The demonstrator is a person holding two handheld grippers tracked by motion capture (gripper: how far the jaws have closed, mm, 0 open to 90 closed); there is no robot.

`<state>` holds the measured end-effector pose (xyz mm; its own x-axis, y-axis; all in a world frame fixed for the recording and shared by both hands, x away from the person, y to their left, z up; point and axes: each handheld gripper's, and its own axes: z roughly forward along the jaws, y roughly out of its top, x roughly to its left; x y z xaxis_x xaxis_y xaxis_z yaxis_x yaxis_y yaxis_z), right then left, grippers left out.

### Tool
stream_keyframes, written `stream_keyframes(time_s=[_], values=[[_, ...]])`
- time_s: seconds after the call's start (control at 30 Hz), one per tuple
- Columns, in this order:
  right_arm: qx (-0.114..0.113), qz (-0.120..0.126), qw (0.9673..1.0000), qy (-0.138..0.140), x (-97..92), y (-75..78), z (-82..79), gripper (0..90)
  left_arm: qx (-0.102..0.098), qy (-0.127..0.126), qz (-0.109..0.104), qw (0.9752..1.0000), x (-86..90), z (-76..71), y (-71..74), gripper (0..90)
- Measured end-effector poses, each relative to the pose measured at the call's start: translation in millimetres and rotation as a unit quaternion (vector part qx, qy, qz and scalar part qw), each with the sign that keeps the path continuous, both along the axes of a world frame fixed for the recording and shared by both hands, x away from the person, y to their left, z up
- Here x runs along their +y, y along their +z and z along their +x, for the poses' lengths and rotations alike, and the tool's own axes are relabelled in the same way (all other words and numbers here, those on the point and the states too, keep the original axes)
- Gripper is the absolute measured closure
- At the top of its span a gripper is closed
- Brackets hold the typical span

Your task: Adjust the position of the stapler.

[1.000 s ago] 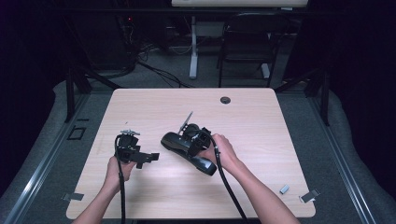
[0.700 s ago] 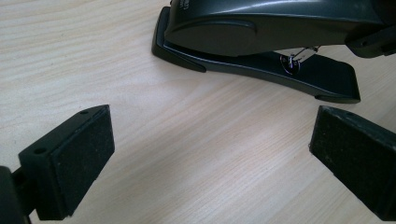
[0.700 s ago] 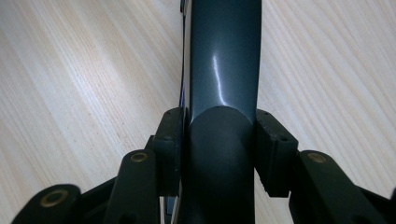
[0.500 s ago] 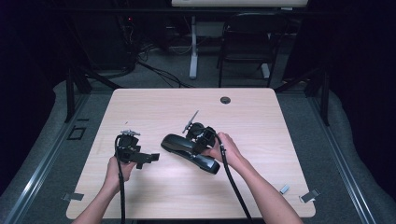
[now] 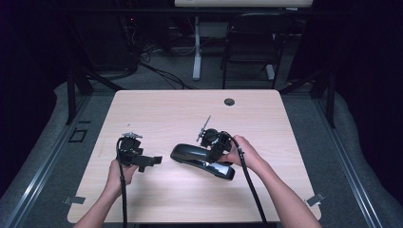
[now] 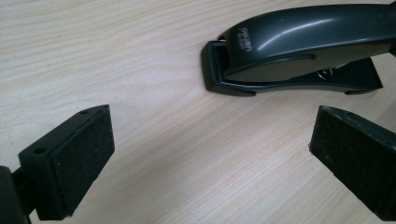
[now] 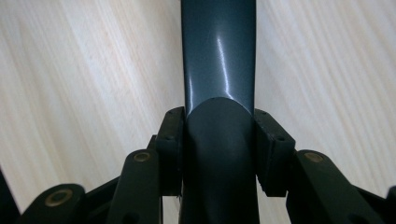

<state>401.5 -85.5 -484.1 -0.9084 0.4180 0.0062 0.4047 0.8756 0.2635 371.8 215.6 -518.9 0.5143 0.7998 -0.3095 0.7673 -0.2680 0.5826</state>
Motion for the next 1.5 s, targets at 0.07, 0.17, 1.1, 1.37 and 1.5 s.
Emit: stream_keyframes(time_s=[0.07,0.17,1.1,1.37,1.5], values=[[0.002,-0.004,1.0000,-0.001,-0.6,0.5,-0.1,59.2,0.000,0.001,0.000,1.0000,-1.2,0.4,-0.1,0.2],[-0.007,-0.005,0.9999,-0.006,9.0,-0.7,0.7,50.7,-0.001,-0.002,0.001,1.0000,-3.8,0.8,0.3,0.2],[-0.032,-0.018,0.9987,0.035,17.6,-9.3,1.0,57.4,0.001,0.009,-0.006,0.9999,1.6,0.9,1.2,0.0],[-0.024,-0.017,0.9964,0.079,14.7,-9.1,-3.9,57.2,-0.002,0.008,-0.007,0.9999,2.4,0.6,0.7,0.0],[-0.023,-0.021,0.9940,0.105,14.1,-8.5,-7.9,57.2,-0.005,0.007,-0.011,0.9999,2.7,-0.1,1.3,0.0]])
